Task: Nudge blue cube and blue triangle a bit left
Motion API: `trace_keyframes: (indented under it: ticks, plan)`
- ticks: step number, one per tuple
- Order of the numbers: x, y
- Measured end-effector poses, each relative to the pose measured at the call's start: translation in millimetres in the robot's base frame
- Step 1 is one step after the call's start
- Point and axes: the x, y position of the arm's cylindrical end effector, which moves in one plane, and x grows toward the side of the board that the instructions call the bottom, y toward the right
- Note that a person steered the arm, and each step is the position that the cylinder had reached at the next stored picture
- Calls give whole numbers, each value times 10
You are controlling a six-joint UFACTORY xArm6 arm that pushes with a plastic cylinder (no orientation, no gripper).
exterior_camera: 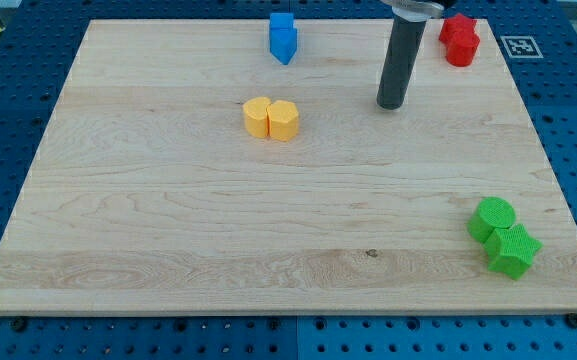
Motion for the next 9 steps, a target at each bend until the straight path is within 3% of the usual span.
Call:
trace_keyframes:
  ticks: [2, 8, 9]
  plan:
    - [-55, -16]
    - [-1331, -333]
    - [-1335, -333]
